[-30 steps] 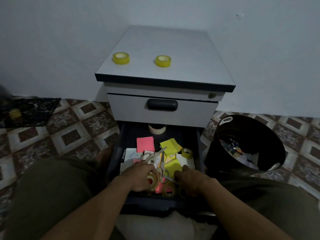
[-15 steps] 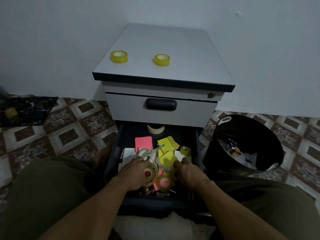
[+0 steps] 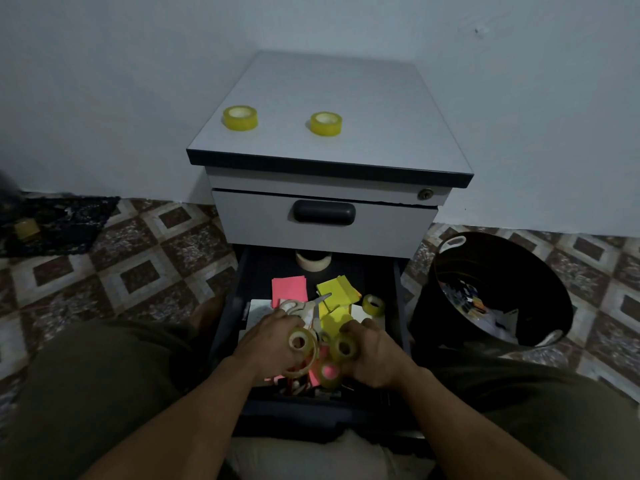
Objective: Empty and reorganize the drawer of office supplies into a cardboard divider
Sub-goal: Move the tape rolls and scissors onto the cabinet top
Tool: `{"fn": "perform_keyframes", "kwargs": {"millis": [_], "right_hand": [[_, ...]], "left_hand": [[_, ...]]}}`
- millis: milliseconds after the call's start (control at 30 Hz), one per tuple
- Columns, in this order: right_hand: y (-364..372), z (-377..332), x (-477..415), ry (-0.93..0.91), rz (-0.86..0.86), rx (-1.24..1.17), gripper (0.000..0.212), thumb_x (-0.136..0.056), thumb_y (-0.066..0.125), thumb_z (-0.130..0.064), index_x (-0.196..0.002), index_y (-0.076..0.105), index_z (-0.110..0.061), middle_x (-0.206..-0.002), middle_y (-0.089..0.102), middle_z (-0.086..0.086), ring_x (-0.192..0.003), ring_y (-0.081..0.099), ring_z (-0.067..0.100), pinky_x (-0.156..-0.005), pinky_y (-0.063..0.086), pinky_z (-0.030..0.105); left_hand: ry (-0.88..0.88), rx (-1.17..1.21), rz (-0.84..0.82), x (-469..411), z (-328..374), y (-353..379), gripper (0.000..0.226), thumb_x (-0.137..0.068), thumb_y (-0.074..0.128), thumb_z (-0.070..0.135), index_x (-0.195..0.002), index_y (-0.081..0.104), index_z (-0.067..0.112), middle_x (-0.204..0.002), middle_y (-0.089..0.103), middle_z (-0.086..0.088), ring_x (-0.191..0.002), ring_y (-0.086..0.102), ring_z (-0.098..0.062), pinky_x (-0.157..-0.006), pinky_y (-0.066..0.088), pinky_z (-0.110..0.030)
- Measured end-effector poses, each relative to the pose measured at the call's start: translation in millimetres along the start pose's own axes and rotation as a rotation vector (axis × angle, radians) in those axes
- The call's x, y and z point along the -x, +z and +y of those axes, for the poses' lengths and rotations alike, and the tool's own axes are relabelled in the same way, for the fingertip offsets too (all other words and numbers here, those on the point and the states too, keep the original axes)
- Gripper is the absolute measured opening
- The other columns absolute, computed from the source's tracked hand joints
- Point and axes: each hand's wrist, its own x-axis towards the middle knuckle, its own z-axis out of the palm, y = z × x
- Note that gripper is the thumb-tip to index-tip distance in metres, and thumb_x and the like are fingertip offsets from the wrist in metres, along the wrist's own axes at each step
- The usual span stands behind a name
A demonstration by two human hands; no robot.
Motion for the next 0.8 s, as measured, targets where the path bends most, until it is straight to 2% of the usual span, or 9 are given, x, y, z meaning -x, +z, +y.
{"fn": "perform_keyframes", "kwargs": {"millis": [67, 133, 233, 300, 433, 533, 667, 733, 800], "right_hand": [[0.3, -1.6, -0.1, -0.017, -0.039, 0.022, 0.071, -0.071, 0.072, -0.063, -0.127, 0.050, -0.025, -0.112, 0.048, 0.003, -0.108, 0.051, 0.027, -0.095, 0.046, 0.035], [3.5, -5.3, 0.5, -0.034, -0.082, 0.043, 0.070, -0.073, 0.074, -0.057, -0.129, 0.050, -0.024, -0.117, 0.050, 0.008, -0.112, 0.050, 0.028, -0.096, 0.044, 0.034], [9.3, -11.1, 1.9, -0.070, -0.132, 0.040, 0.065, -0.079, 0.074, -0.041, -0.136, 0.050, -0.020, -0.125, 0.052, 0.009, -0.116, 0.048, 0.027, -0.095, 0.040, 0.030], [10.8, -12.8, 1.0, -0.060, -0.138, 0.019, 0.063, -0.083, 0.070, -0.042, -0.137, 0.048, -0.020, -0.125, 0.051, 0.008, -0.117, 0.047, 0.027, -0.095, 0.040, 0.030], [5.4, -6.0, -9.2, 0.096, -0.016, -0.113, 0.065, -0.087, 0.063, -0.046, -0.140, 0.044, -0.017, -0.133, 0.043, 0.004, -0.124, 0.049, 0.026, -0.100, 0.044, 0.034], [-1.9, 1.1, -16.4, 0.147, 0.117, -0.160, 0.060, -0.086, 0.066, -0.037, -0.138, 0.043, -0.016, -0.138, 0.036, 0.004, -0.124, 0.050, 0.027, -0.103, 0.043, 0.033], [-5.9, 7.7, -31.3, 0.198, 0.202, -0.203, 0.058, -0.085, 0.064, -0.025, -0.138, 0.044, -0.014, -0.148, 0.024, 0.009, -0.127, 0.047, 0.032, -0.106, 0.039, 0.030], [-6.1, 10.9, -41.6, 0.234, 0.187, -0.229, 0.058, -0.085, 0.065, -0.025, -0.138, 0.046, -0.013, -0.148, 0.026, 0.010, -0.130, 0.044, 0.032, -0.106, 0.037, 0.027], [-5.7, 14.1, -50.6, 0.278, 0.158, -0.261, 0.049, -0.082, 0.064, -0.029, -0.127, 0.054, -0.012, -0.140, 0.037, 0.011, -0.127, 0.046, 0.031, -0.099, 0.039, 0.025]], "left_hand": [[-0.003, 0.021, 0.028, -0.9, -2.2, -0.8, 0.052, -0.074, 0.071, 0.044, -0.123, 0.059, 0.031, -0.127, 0.052, 0.008, -0.118, 0.050, -0.018, -0.096, 0.047, -0.036], [-0.002, 0.028, 0.044, -0.5, -2.9, -0.7, 0.057, -0.076, 0.071, 0.044, -0.129, 0.057, 0.029, -0.131, 0.052, 0.008, -0.121, 0.049, -0.018, -0.099, 0.046, -0.036], [0.012, 0.015, 0.059, 0.5, -1.0, -1.0, 0.046, -0.078, 0.072, 0.041, -0.121, 0.061, 0.028, -0.123, 0.053, 0.009, -0.116, 0.050, -0.017, -0.095, 0.047, -0.036], [0.022, 0.028, 0.072, 1.2, -0.9, -2.1, 0.042, -0.077, 0.071, 0.041, -0.116, 0.063, 0.028, -0.123, 0.054, 0.010, -0.115, 0.050, -0.017, -0.094, 0.047, -0.035], [0.036, 0.095, 0.118, -0.9, -5.4, -0.3, 0.043, -0.075, 0.074, 0.040, -0.115, 0.065, 0.028, -0.120, 0.056, 0.010, -0.115, 0.053, -0.016, -0.093, 0.047, -0.033], [0.036, 0.124, 0.165, -6.0, -9.3, 1.8, 0.045, -0.072, 0.073, 0.040, -0.114, 0.063, 0.030, -0.109, 0.055, 0.015, -0.106, 0.056, -0.015, -0.087, 0.050, -0.034], [0.039, 0.169, 0.193, -11.7, -14.9, 7.4, 0.048, -0.073, 0.071, 0.042, -0.119, 0.061, 0.031, -0.113, 0.058, 0.015, -0.105, 0.057, -0.014, -0.090, 0.051, -0.038], [0.036, 0.196, 0.201, -12.9, -17.2, 11.3, 0.047, -0.072, 0.066, 0.047, -0.116, 0.060, 0.035, -0.112, 0.058, 0.018, -0.105, 0.057, -0.012, -0.088, 0.052, -0.038], [0.042, 0.209, 0.207, -14.0, -18.5, 13.2, 0.047, -0.071, 0.066, 0.048, -0.116, 0.060, 0.035, -0.112, 0.058, 0.020, -0.105, 0.058, -0.011, -0.087, 0.052, -0.038]]}}
